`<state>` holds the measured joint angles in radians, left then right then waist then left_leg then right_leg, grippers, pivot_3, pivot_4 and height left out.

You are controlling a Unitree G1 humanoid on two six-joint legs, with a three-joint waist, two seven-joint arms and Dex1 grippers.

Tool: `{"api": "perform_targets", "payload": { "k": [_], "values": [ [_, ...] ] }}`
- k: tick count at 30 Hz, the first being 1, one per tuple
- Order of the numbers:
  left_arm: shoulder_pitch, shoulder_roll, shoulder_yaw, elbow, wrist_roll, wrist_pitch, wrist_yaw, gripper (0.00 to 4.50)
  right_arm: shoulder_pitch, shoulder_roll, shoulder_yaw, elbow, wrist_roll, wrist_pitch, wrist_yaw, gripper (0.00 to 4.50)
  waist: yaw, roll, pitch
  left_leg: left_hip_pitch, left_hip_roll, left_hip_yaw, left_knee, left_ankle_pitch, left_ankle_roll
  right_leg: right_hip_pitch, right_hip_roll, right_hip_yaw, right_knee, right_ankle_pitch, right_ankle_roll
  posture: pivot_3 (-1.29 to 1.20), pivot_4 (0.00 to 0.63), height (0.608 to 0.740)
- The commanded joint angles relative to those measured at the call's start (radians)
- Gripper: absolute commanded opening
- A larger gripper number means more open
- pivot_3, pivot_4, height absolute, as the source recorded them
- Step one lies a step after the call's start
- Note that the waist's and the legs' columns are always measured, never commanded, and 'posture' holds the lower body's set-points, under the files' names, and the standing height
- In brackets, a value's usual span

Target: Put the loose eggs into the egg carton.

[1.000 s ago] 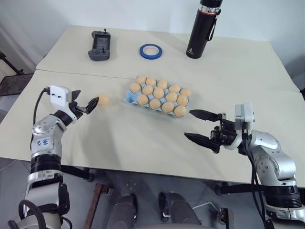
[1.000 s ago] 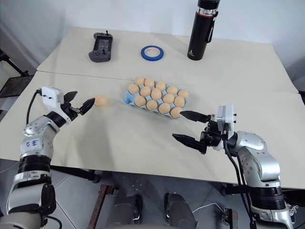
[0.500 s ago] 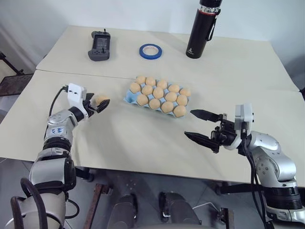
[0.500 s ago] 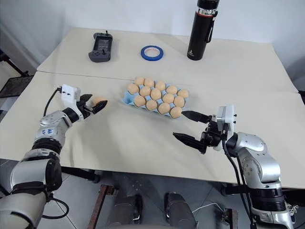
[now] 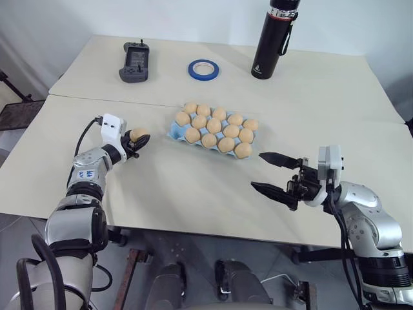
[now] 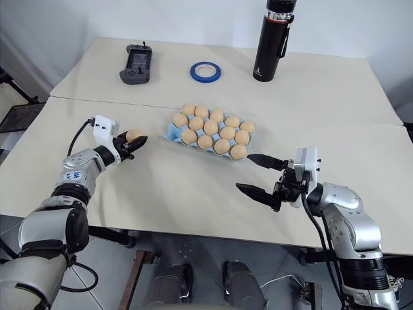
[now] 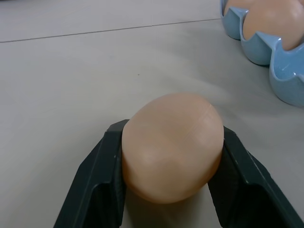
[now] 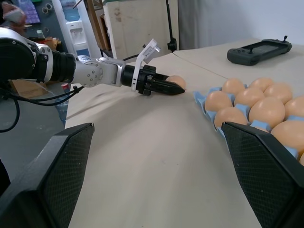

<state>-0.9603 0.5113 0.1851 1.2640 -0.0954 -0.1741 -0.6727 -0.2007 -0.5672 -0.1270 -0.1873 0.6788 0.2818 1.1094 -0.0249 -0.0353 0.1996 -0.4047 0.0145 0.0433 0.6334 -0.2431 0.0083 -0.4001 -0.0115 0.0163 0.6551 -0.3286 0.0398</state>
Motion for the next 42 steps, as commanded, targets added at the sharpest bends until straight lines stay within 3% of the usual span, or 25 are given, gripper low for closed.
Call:
{"api": "perform_targets", "payload": {
  "k": [1, 7, 18, 26, 35, 42],
  "values": [
    [-0.049, 0.005, -0.011, -0.064, 0.000, -0.060, -0.077, 1.87, 0.010, -0.013, -0.037, 0.002, 0.002, -0.029, 0.015, 4.50, 0.000, 0.000, 0.000, 0.000, 0.000, 0.000, 0.000, 0.000, 0.000, 0.000, 0.000, 0.000, 0.000, 0.000, 0.000, 0.00, 0.150, 0.740],
    [-0.117, -0.078, -0.026, -0.149, -0.034, -0.015, -0.215, 1.87, 0.016, -0.004, -0.034, 0.028, -0.010, -0.058, 0.030, 4.50, 0.018, 0.000, 0.000, 0.000, 0.000, 0.000, 0.001, 0.000, 0.000, 0.000, 0.000, 0.000, 0.000, 0.000, 0.000, 0.00, 0.150, 0.740],
    [-0.196, -0.133, -0.064, -0.038, 0.031, 0.003, -0.123, 1.87, 0.076, 0.015, -0.043, 0.026, -0.030, -0.119, 0.016, 4.50, 0.021, 0.000, 0.000, 0.000, 0.000, 0.001, 0.003, 0.000, 0.000, 0.000, 0.002, 0.001, 0.003, 0.000, 0.000, 0.00, 0.150, 0.740],
    [-0.203, -0.137, -0.040, -0.031, 0.004, 0.006, -0.163, 4.40, 0.125, 0.012, -0.060, 0.035, -0.024, -0.156, 0.028, 4.50, 0.021, 0.000, 0.000, 0.000, 0.000, 0.001, 0.005, 0.000, 0.000, 0.000, 0.001, 0.001, 0.004, 0.000, 0.001, 0.00, 0.150, 0.740],
    [-0.206, -0.082, -0.003, -0.100, -0.034, -0.008, -0.256, 4.46, 0.096, 0.010, -0.070, 0.132, -0.033, -0.222, 0.096, 4.50, 0.017, 0.000, 0.000, 0.000, 0.000, 0.001, 0.006, 0.000, 0.000, 0.000, 0.001, 0.001, 0.004, 0.000, 0.001, 0.00, 0.150, 0.740],
    [-0.060, 0.015, 0.037, -0.390, -0.146, 0.154, -0.400, 4.46, 0.002, -0.016, -0.062, 0.217, -0.059, -0.260, 0.151, 4.50, 0.011, 0.000, 0.000, 0.000, 0.000, 0.002, 0.007, 0.001, -0.001, 0.000, 0.001, 0.001, 0.005, 0.000, 0.000, 0.00, 0.150, 0.740]
  ]
}}
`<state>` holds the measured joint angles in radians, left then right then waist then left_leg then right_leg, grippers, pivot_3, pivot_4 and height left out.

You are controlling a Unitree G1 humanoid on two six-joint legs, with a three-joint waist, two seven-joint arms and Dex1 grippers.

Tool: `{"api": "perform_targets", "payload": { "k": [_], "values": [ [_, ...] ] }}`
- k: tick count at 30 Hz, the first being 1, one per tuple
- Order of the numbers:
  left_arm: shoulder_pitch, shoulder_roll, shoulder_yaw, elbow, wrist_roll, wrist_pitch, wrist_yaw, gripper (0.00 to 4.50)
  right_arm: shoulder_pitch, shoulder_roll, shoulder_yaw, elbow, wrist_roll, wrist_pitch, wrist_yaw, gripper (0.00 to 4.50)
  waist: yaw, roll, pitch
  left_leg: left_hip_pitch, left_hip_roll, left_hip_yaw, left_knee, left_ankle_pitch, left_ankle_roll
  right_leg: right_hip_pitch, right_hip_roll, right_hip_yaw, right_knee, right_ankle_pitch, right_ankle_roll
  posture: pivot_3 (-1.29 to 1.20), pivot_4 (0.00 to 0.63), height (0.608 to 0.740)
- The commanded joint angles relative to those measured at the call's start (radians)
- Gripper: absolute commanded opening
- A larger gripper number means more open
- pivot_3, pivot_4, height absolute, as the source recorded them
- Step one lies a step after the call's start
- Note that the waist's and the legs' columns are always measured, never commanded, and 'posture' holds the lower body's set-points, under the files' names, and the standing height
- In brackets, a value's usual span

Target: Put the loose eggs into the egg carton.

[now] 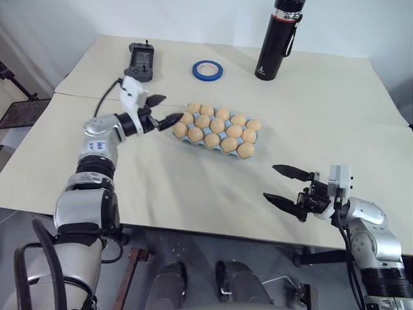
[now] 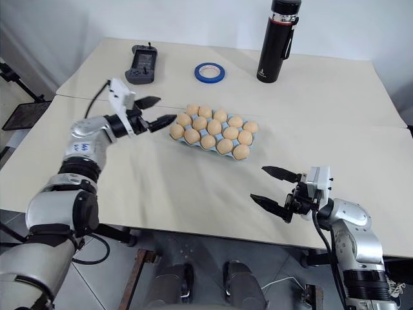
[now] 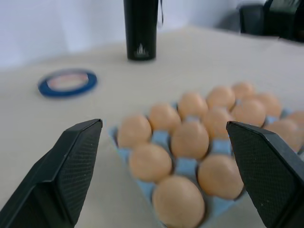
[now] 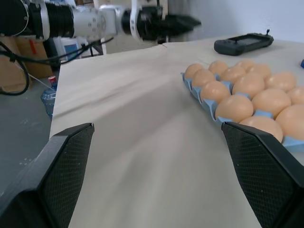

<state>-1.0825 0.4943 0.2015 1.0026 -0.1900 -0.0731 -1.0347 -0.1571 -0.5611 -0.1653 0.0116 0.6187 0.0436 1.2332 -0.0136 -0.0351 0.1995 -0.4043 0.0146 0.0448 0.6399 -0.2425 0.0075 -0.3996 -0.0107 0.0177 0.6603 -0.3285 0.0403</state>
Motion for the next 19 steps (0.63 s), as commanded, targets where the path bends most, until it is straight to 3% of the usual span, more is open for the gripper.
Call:
{"api": "perform_targets", "payload": {
  "k": [1, 6, 10, 19],
  "values": [
    [0.106, 0.051, 0.017, -0.187, -0.054, 0.066, -0.047, 4.46, -0.066, -0.027, -0.016, 0.032, -0.006, -0.020, 0.034, 4.50, -0.004, 0.000, 0.000, 0.000, 0.000, 0.000, 0.000, 0.000, 0.000, 0.000, 0.000, 0.000, 0.000, 0.000, 0.000, 0.00, 0.150, 0.740],
    [0.398, 0.141, 0.031, -0.530, -0.134, 0.197, -0.123, 4.46, -0.243, -0.026, 0.073, 0.093, -0.065, 0.017, 0.065, 4.50, -0.026, 0.001, 0.000, 0.001, 0.001, 0.000, 0.000, 0.000, 0.000, 0.000, 0.000, 0.001, 0.001, 0.000, -0.001, 0.00, 0.150, 0.740],
    [0.564, 0.191, 0.051, -0.704, -0.180, 0.297, -0.118, 4.46, -0.354, -0.001, 0.132, 0.145, -0.105, 0.037, 0.069, 4.50, -0.034, 0.001, 0.001, 0.001, 0.001, -0.001, -0.001, 0.001, -0.001, -0.001, -0.001, -0.001, 0.002, -0.001, -0.002, 0.00, 0.150, 0.740],
    [0.666, 0.226, 0.098, -0.814, -0.245, 0.368, -0.062, 4.46, -0.437, 0.027, 0.167, 0.128, -0.113, 0.094, 0.048, 4.50, -0.011, 0.001, 0.001, -0.001, -0.001, -0.002, -0.009, 0.004, -0.002, -0.001, -0.013, -0.014, -0.003, -0.001, -0.004, 0.00, 0.150, 0.740]
  ]
}}
